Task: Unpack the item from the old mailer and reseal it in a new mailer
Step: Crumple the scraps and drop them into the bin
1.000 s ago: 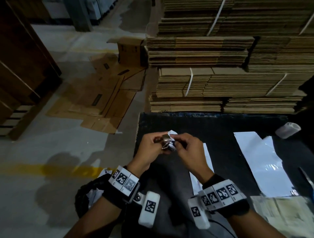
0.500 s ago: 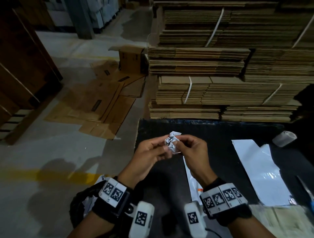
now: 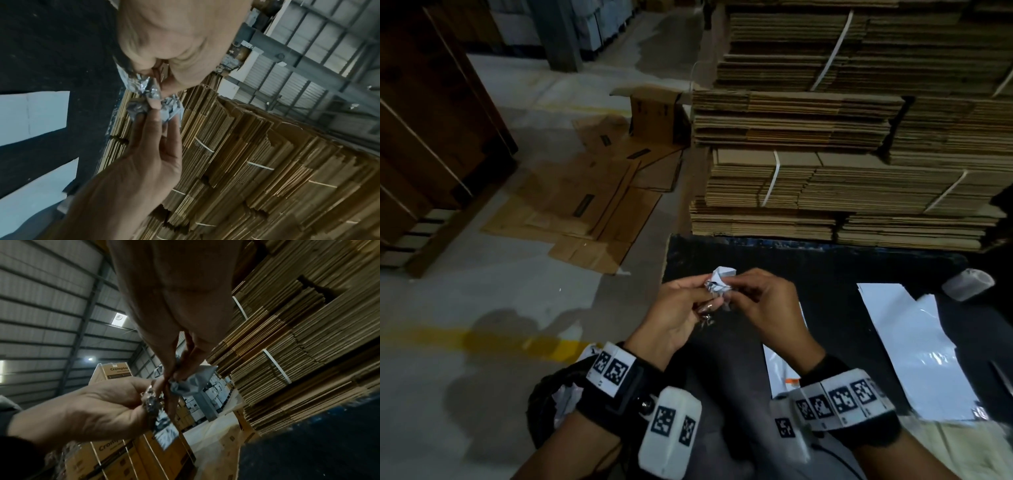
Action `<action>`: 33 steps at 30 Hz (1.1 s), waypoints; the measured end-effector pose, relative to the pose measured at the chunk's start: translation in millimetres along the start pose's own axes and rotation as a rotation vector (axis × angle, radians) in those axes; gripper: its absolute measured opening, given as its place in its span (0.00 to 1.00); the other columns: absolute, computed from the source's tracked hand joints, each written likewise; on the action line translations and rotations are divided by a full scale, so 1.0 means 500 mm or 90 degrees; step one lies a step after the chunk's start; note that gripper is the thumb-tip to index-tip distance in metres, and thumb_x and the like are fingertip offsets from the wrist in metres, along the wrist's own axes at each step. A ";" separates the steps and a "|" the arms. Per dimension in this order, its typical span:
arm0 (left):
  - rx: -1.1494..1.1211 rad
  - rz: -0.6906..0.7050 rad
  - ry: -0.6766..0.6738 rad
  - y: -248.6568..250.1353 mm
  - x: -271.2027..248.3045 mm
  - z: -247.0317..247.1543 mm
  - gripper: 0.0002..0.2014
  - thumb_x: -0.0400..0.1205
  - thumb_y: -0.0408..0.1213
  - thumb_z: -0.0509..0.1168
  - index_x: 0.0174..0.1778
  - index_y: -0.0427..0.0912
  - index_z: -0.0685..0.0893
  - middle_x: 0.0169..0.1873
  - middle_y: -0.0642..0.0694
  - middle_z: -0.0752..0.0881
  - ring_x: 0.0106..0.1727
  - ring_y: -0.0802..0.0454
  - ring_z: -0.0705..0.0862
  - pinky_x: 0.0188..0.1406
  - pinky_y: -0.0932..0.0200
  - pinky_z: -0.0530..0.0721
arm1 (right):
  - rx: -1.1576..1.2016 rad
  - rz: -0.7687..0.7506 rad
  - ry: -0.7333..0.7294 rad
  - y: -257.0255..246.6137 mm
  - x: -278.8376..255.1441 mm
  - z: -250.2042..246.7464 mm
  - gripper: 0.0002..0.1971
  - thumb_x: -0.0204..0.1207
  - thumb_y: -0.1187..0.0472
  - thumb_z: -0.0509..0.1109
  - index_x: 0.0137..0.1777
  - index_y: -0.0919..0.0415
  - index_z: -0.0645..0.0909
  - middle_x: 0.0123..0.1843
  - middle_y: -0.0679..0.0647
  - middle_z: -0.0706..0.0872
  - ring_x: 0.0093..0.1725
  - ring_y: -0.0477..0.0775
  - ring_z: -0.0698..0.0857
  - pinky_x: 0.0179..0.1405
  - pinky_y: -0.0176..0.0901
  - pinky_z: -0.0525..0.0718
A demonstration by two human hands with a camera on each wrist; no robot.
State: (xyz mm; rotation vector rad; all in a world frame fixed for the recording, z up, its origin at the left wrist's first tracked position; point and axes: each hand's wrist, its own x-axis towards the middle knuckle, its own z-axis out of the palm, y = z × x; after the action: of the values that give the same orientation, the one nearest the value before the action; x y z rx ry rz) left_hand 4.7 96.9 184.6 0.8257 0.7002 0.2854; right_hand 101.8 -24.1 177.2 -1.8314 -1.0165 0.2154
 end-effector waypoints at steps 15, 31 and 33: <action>-0.272 -0.072 0.164 0.012 0.001 0.009 0.06 0.82 0.31 0.62 0.47 0.33 0.83 0.43 0.38 0.79 0.47 0.45 0.79 0.55 0.50 0.83 | -0.004 0.006 0.071 0.002 -0.065 0.070 0.17 0.71 0.69 0.75 0.59 0.59 0.87 0.52 0.50 0.86 0.50 0.41 0.84 0.51 0.26 0.80; 0.036 0.062 0.069 0.025 -0.013 -0.024 0.09 0.83 0.30 0.63 0.56 0.39 0.86 0.52 0.40 0.88 0.56 0.46 0.85 0.59 0.52 0.81 | 0.067 0.063 0.160 0.012 -0.018 0.047 0.13 0.70 0.69 0.77 0.52 0.54 0.88 0.48 0.48 0.90 0.46 0.43 0.87 0.49 0.37 0.85; 0.143 0.047 -0.018 0.012 -0.022 -0.032 0.10 0.83 0.34 0.64 0.58 0.45 0.87 0.56 0.43 0.90 0.59 0.47 0.86 0.62 0.47 0.81 | 0.160 0.122 0.158 0.004 -0.005 0.042 0.12 0.70 0.71 0.77 0.50 0.54 0.88 0.47 0.49 0.91 0.47 0.47 0.89 0.49 0.42 0.87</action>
State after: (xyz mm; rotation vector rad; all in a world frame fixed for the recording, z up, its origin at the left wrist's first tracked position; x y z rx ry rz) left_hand -14.2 104.8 186.7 1.0701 0.6832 0.2638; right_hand 89.6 -12.0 164.4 -1.6758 -0.6137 0.2141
